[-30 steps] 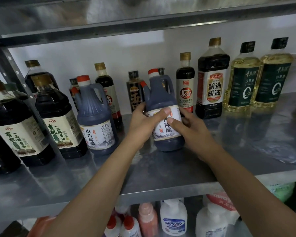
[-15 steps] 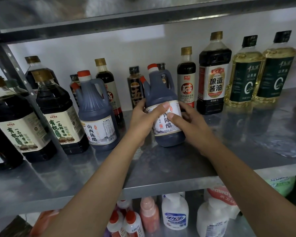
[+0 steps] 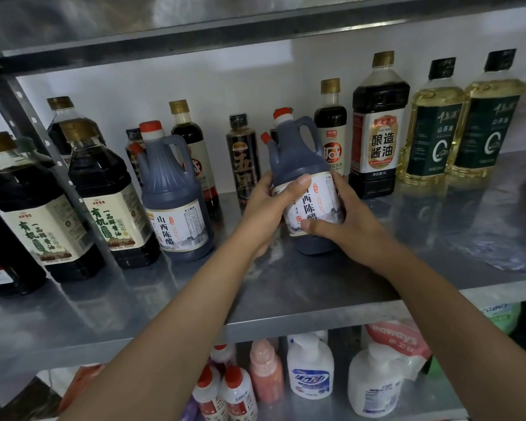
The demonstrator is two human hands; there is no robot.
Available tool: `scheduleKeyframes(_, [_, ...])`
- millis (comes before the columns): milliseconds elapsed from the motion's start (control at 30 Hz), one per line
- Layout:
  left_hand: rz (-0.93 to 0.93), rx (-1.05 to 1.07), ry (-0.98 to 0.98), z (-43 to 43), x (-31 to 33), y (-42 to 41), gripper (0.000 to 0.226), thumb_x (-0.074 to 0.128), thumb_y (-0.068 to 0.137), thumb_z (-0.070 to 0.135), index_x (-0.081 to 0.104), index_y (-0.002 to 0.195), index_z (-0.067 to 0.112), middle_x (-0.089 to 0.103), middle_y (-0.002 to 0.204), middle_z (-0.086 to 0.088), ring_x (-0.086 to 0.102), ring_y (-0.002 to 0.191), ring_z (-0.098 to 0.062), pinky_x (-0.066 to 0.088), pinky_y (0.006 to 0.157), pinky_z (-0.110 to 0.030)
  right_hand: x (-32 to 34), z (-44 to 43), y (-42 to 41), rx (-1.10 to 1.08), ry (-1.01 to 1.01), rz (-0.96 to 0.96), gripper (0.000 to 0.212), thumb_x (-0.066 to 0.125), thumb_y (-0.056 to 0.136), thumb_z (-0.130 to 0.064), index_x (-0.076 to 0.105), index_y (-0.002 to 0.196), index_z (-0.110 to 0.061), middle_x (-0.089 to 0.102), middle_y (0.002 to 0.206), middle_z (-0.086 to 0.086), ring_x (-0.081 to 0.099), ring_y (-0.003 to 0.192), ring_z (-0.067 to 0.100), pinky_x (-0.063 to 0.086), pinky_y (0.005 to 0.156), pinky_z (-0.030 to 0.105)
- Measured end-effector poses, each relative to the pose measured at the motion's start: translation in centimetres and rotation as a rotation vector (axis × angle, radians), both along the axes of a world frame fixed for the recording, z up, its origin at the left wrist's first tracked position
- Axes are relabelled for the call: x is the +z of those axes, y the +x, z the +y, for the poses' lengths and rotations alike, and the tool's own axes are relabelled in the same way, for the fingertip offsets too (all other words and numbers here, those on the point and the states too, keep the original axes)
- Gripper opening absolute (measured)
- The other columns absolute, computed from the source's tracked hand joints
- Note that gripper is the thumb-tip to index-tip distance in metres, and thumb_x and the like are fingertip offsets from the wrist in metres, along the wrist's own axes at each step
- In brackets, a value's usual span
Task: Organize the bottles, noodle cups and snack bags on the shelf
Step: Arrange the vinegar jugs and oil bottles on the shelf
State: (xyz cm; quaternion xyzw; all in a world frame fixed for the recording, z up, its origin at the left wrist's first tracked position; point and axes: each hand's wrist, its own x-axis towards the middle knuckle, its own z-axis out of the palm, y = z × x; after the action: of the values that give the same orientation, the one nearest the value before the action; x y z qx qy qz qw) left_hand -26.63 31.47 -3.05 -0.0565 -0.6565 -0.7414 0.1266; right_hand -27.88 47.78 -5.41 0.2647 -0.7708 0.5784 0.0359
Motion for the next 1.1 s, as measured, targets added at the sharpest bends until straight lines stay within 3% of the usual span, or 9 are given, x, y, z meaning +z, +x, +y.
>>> scheduleKeyframes(100, [-0.009, -0.007, -0.053, 1.1, 0.4, 0.1, 0.048, 0.074, 0.089, 0.021, 0.057, 0.133, 0.012, 0.072, 0.119, -0.010, 0.071, 0.106, -0.024, 0.060, 0.087, -0.040, 0.1, 1.1, 0.2, -0.003, -0.017, -0.002, 0.096, 0.081, 0.081, -0.022, 0.021, 0.156, -0.031, 0.052, 0.140, -0.012, 0.052, 0.125, 0.003, 0.047, 0.104, 0.023])
scheduleKeyframes(267, [-0.015, 0.021, -0.069, 3.0, 0.8, 0.4, 0.049, 0.074, 0.089, 0.021, 0.056, 0.134, 0.013, 0.073, 0.117, -0.006, 0.073, 0.100, -0.017, 0.060, 0.077, -0.031, 0.3, 3.1, 0.1, 0.016, -0.024, -0.011, 0.095, 0.081, 0.081, -0.020, 0.023, 0.155, -0.032, 0.052, 0.139, -0.013, 0.051, 0.126, 0.004, 0.044, 0.106, 0.027])
scheduleKeyframes(433, [-0.023, 0.078, -0.067, 6.1, 0.7, 0.4, 0.045, 0.074, 0.089, 0.019, 0.057, 0.131, 0.011, 0.074, 0.112, -0.003, 0.074, 0.089, -0.008, 0.057, 0.068, -0.022, 0.4, 6.1, -0.8, 0.086, -0.037, -0.007, 0.077, 0.080, 0.083, -0.017, 0.035, 0.141, -0.041, 0.058, 0.127, -0.022, 0.057, 0.113, -0.012, 0.047, 0.094, 0.012])
scheduleKeyframes(533, [-0.011, 0.159, -0.104, 7.8, 0.9, 0.1, 0.040, 0.075, 0.088, 0.020, 0.060, 0.125, 0.013, 0.075, 0.109, -0.004, 0.074, 0.091, -0.011, 0.059, 0.071, -0.024, -0.1, 7.3, -1.5, 0.126, -0.076, -0.018, 0.083, 0.080, 0.084, -0.019, 0.033, 0.151, -0.030, 0.060, 0.134, -0.011, 0.058, 0.121, 0.000, 0.048, 0.103, 0.024])
scheduleKeyframes(700, [-0.006, 0.257, -0.168, 8.7, 1.0, 0.1, 0.033, 0.076, 0.086, 0.024, 0.063, 0.117, 0.023, 0.076, 0.106, 0.002, 0.074, 0.097, -0.013, 0.059, 0.078, -0.027, -0.9, 7.4, -1.8, 0.154, -0.149, -0.036, 0.086, 0.079, 0.085, -0.023, 0.029, 0.154, -0.030, 0.056, 0.139, -0.013, 0.055, 0.121, -0.005, 0.047, 0.096, 0.010])
scheduleKeyframes(833, [-0.008, 0.300, -0.137, 8.9, 0.9, 1.0, 0.036, 0.073, 0.089, 0.021, 0.061, 0.122, 0.019, 0.075, 0.109, -0.002, 0.074, 0.097, -0.016, 0.059, 0.077, -0.029, -1.0, 7.2, -1.9, 0.151, -0.192, -0.029, 0.077, 0.074, 0.088, -0.020, 0.034, 0.152, -0.031, 0.058, 0.135, -0.014, 0.056, 0.119, -0.001, 0.048, 0.101, 0.024])
scheduleKeyframes(967, [-0.043, 0.314, -0.122, 9.0, 1.0, 1.7, 0.043, 0.070, 0.092, 0.026, 0.057, 0.132, 0.018, 0.075, 0.111, -0.003, 0.074, 0.099, -0.019, 0.059, 0.075, -0.033, -1.0, 7.1, -1.9, 0.180, -0.191, -0.002, 0.076, 0.073, 0.088, -0.021, 0.034, 0.152, -0.033, 0.056, 0.133, -0.016, 0.055, 0.120, 0.002, 0.045, 0.101, 0.026])
scheduleKeyframes(1100, [-0.078, 0.274, -0.073, 9.0, 1.1, 2.2, 0.059, 0.074, 0.083, 0.031, 0.054, 0.137, 0.018, 0.073, 0.121, -0.005, 0.069, 0.112, -0.024, 0.055, 0.095, -0.042, -1.0, 7.2, -1.2, 0.187, -0.187, -0.006, 0.080, 0.075, 0.087, -0.020, 0.031, 0.151, -0.036, 0.053, 0.123, -0.030, 0.053, 0.118, 0.000, 0.044, 0.099, 0.024])
